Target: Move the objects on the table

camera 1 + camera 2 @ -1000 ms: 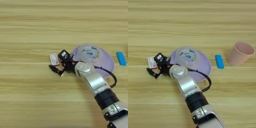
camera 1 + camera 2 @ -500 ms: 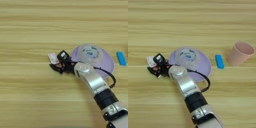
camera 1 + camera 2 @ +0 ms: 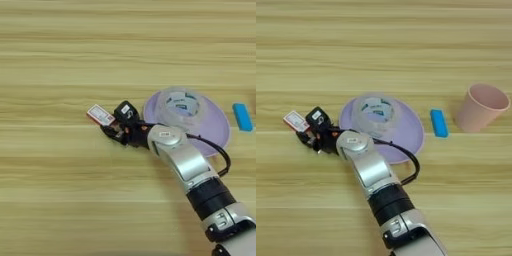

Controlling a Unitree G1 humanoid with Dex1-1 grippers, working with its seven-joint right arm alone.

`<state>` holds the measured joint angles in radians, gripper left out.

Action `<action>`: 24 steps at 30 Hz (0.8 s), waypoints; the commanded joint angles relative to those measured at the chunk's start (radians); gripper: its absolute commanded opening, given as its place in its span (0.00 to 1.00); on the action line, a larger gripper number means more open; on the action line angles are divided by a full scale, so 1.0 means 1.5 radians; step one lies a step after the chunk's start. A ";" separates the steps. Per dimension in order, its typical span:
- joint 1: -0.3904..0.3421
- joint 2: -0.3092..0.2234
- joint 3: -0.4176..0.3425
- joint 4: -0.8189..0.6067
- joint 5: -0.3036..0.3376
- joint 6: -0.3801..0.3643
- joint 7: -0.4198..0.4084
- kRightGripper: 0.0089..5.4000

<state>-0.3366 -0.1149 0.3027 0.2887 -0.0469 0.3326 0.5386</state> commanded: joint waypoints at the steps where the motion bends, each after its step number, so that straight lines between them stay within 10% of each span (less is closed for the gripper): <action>1: -0.019 -0.009 -0.006 -0.001 -0.013 -0.002 -0.017 0.39; 24: 0.008 -0.047 -0.095 -0.282 0.026 0.077 -0.038 0.39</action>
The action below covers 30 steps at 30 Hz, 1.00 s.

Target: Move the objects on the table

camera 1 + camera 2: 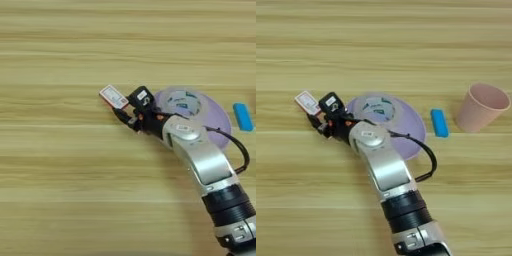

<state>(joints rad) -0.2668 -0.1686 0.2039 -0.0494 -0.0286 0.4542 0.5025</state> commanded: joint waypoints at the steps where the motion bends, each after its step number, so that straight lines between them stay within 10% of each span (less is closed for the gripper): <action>1: -0.037 -0.016 -0.037 -0.065 0.016 -0.002 -0.015 0.39; 17: 0.046 -0.157 -0.279 -0.117 0.056 0.001 -0.043 0.39; 30: 0.061 -0.177 -0.328 -0.056 0.061 -0.018 -0.057 0.39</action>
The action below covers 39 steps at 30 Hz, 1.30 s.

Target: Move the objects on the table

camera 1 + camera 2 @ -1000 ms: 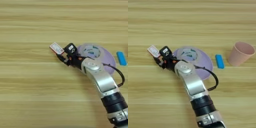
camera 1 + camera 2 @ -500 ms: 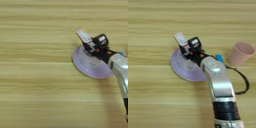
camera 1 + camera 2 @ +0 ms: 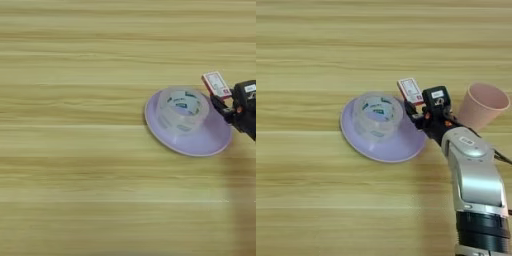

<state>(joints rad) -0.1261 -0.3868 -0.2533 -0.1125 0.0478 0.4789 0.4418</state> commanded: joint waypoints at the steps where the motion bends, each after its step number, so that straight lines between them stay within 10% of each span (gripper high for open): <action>1: -0.033 -0.032 -0.024 -0.009 0.010 -0.036 -0.017 0.39; 39: -0.044 -0.069 -0.069 0.235 0.020 -0.126 -0.049 0.44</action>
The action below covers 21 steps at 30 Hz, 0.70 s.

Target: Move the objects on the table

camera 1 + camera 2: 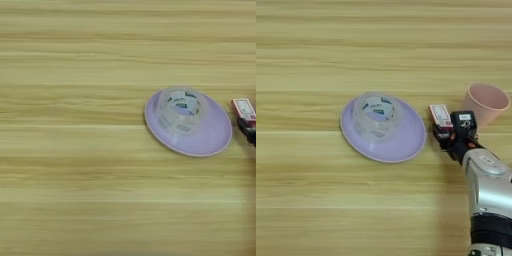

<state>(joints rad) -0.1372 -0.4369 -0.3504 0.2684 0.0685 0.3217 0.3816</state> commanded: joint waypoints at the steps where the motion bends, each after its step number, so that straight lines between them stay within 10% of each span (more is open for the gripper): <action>1: -0.036 -0.036 -0.004 -0.019 0.006 -0.022 -0.008 0.46; 21: -0.041 -0.029 0.006 -0.084 0.012 -0.026 -0.009 0.96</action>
<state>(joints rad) -0.1362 -0.4378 -0.3357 0.2026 0.0685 0.3183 0.3775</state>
